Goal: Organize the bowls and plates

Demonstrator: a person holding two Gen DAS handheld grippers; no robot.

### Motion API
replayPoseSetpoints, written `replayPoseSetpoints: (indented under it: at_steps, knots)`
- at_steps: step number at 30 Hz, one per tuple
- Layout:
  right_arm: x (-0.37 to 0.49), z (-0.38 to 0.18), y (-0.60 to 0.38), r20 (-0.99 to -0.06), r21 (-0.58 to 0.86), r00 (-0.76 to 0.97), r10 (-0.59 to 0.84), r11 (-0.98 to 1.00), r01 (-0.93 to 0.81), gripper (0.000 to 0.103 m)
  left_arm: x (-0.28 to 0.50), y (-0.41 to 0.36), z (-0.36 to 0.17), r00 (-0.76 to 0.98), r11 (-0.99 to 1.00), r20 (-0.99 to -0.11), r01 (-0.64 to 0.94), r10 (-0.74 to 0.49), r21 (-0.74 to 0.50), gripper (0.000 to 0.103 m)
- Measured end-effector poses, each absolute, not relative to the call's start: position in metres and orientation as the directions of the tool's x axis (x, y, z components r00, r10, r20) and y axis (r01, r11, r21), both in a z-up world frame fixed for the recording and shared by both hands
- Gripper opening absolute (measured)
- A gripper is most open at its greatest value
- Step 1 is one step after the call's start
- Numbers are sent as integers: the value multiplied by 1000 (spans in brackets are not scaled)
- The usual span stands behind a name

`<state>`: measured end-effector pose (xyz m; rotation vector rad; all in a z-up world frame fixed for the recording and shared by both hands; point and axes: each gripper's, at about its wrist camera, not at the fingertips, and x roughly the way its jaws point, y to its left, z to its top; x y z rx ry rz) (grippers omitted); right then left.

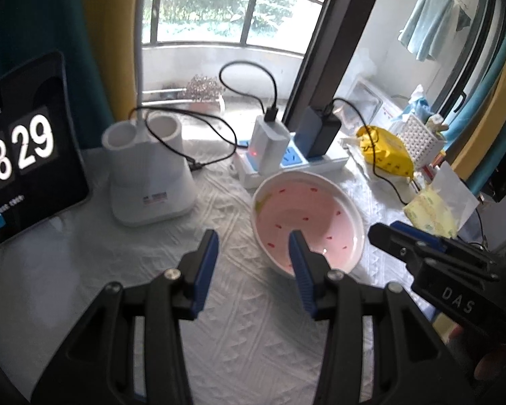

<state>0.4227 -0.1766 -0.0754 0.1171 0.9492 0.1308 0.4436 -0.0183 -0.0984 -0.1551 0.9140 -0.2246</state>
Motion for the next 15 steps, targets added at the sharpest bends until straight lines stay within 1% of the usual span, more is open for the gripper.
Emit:
replayPoseSetpoints:
  at_steps: [7, 15]
  knots:
    - [444, -98, -186, -837, 227, 514, 187, 974, 15, 32, 458, -28, -119, 547, 963, -794, 103, -265, -250, 45]
    - [458, -115, -191, -872, 260, 442, 211, 964, 53, 32, 466, -34, -130, 510, 959, -814, 105, -280, -264, 45]
